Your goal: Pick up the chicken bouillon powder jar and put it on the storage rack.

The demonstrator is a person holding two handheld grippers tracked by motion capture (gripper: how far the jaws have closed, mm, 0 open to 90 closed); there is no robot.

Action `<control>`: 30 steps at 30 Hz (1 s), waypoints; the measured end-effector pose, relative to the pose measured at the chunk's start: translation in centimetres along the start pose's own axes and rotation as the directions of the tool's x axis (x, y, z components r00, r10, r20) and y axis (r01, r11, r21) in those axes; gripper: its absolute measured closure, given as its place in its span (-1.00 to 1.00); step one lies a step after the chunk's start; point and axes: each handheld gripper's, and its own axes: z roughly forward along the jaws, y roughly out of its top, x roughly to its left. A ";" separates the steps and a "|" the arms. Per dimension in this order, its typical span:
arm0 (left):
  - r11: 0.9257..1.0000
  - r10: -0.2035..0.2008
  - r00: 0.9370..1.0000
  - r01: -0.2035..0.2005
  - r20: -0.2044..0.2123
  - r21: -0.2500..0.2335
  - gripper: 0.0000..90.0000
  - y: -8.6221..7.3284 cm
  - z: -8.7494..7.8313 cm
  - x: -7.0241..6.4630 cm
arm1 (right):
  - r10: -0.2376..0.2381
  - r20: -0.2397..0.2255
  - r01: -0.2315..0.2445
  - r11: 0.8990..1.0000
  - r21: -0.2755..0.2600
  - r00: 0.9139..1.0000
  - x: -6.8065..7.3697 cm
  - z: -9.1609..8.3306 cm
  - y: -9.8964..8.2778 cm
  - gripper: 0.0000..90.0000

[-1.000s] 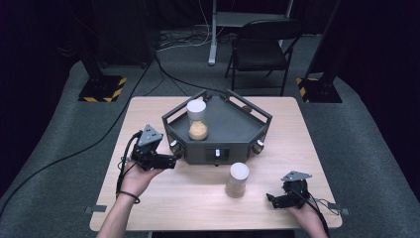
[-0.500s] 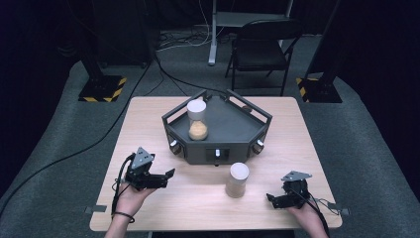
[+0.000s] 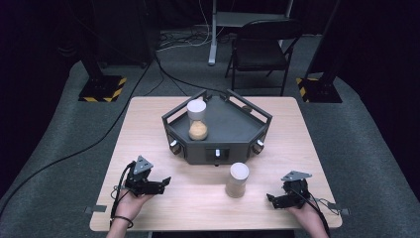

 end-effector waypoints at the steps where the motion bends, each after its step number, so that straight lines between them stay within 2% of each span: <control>1: 1.000 -0.010 1.000 0.010 -0.001 0.010 -0.80 -0.3 0.4 0.3 | -0.001 0.000 0.001 1.000 0.002 1.000 0.0 0.0 0.1 -1.00; 2: 1.000 -0.010 1.000 0.010 -0.001 0.010 -0.80 -0.3 0.4 0.3 | -0.001 0.000 0.001 1.000 0.002 1.000 0.0 0.0 0.1 -1.00; 7: 0.997 -0.032 0.999 0.032 -0.006 0.072 -0.80 -0.2 1.6 0.8 | 0.003 0.001 -0.003 1.000 0.003 1.000 0.0 0.1 0.2 -1.00; 9: 0.996 -0.040 0.999 0.040 -0.004 0.075 -0.80 -0.2 1.8 0.8 | 0.002 0.001 -0.002 1.000 -0.001 1.000 0.0 0.1 0.1 -1.00; 17: 0.985 -0.057 0.998 0.056 0.005 0.162 -0.80 0.3 3.4 1.1 | 0.003 0.003 -0.003 1.000 0.000 1.000 0.0 0.1 0.1 -1.00; 19: 0.985 -0.040 0.999 0.039 0.003 0.167 -0.82 0.4 3.6 0.9 | 0.003 0.002 -0.003 1.000 0.000 1.000 0.0 0.1 0.1 -1.00; 21: 0.986 -0.040 0.999 0.039 0.003 0.160 -0.84 0.3 3.8 0.8 | 0.004 0.003 -0.004 1.000 0.000 1.000 0.0 0.0 0.1 -1.00; 25: 0.987 0.014 1.000 -0.010 -0.023 0.158 -0.90 0.0 4.0 -0.1 | 0.004 0.003 -0.004 1.000 0.001 1.000 0.0 0.1 0.1 -1.00; 27: 0.990 0.009 1.000 -0.005 -0.025 0.144 -0.98 -0.4 4.1 -0.2 | 0.006 0.004 -0.006 1.000 0.001 1.000 0.0 0.1 0.1 -1.00; 30: 0.993 0.007 1.000 -0.004 -0.026 0.117 -0.99 -1.0 4.1 -0.1 | 0.005 0.003 -0.005 1.000 0.002 1.000 0.0 0.1 0.2 -1.00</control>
